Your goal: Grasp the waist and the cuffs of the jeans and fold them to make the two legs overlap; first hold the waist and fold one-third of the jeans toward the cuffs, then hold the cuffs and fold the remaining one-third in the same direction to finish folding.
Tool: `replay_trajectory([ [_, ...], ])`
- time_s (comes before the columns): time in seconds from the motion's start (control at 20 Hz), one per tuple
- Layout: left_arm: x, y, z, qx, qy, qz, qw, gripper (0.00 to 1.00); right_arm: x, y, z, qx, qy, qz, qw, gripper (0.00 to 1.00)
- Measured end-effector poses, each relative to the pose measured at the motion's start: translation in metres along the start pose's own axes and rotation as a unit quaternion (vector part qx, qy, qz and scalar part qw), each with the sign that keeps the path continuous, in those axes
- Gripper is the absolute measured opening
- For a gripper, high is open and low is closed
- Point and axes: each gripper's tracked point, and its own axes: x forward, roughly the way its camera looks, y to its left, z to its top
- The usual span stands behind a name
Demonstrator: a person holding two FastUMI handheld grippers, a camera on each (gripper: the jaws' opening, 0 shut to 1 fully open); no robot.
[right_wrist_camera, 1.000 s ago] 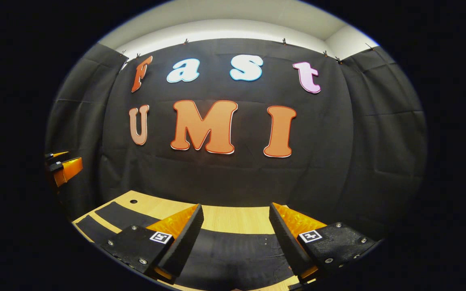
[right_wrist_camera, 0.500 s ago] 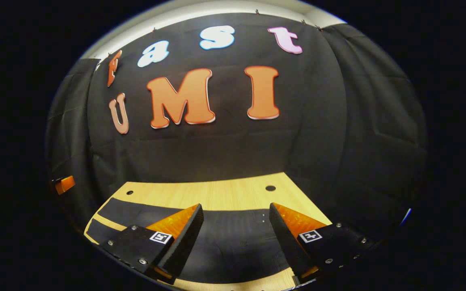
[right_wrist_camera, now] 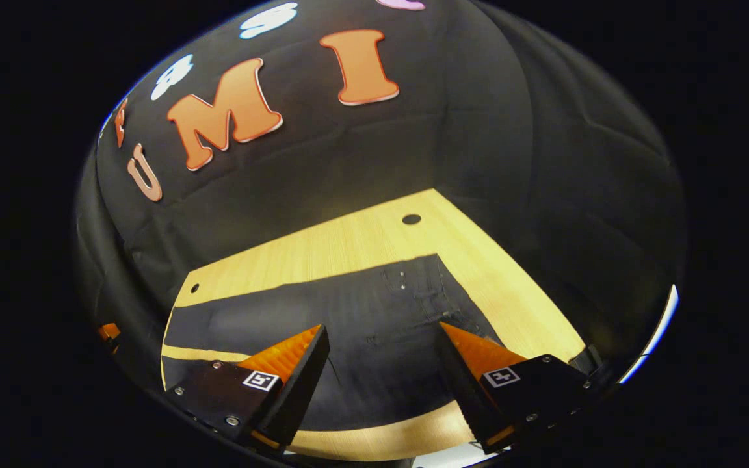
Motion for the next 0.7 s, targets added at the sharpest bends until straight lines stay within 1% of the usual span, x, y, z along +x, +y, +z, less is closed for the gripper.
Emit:
replay_trajectory([
  [0.1, 0.002, 0.026, -0.018, -0.009, 0.033, 0.023, 0.999, 0.99, 0.008, -0.013, -0.014, 0.016, 0.028, -0.005, 0.999, 0.98],
  [0.2, 0.008, 0.045, -0.031, -0.024, 0.063, 0.039, 0.997, 0.98, 0.014, -0.033, -0.028, 0.02, 0.052, -0.027, 0.998, 0.98],
  [0.25, 0.013, 0.055, -0.037, -0.036, 0.077, 0.045, 0.995, 0.98, 0.017, -0.04, -0.032, 0.023, 0.063, -0.036, 0.997, 0.98],
  [0.35, 0.028, 0.07, -0.051, -0.062, 0.109, 0.052, 0.991, 0.98, 0.023, -0.046, -0.039, 0.046, 0.077, -0.043, 0.995, 0.98],
  [0.45, 0.045, 0.084, -0.067, -0.097, 0.143, 0.05, 0.984, 0.98, 0.028, -0.053, -0.053, 0.08, 0.1, -0.056, 0.99, 0.98],
  [0.55, 0.059, 0.098, -0.085, -0.124, 0.185, 0.051, 0.974, 0.99, 0.032, -0.057, -0.065, 0.106, 0.125, -0.066, 0.984, 0.98],
  [0.65, 0.073, 0.116, -0.099, -0.144, 0.215, 0.061, 0.964, 0.99, 0.036, -0.059, -0.074, 0.119, 0.145, -0.076, 0.979, 0.98],
  [0.7, 0.078, 0.123, -0.108, -0.156, 0.237, 0.064, 0.957, 0.99, 0.038, -0.062, -0.078, 0.126, 0.153, -0.082, 0.977, 0.98],
])
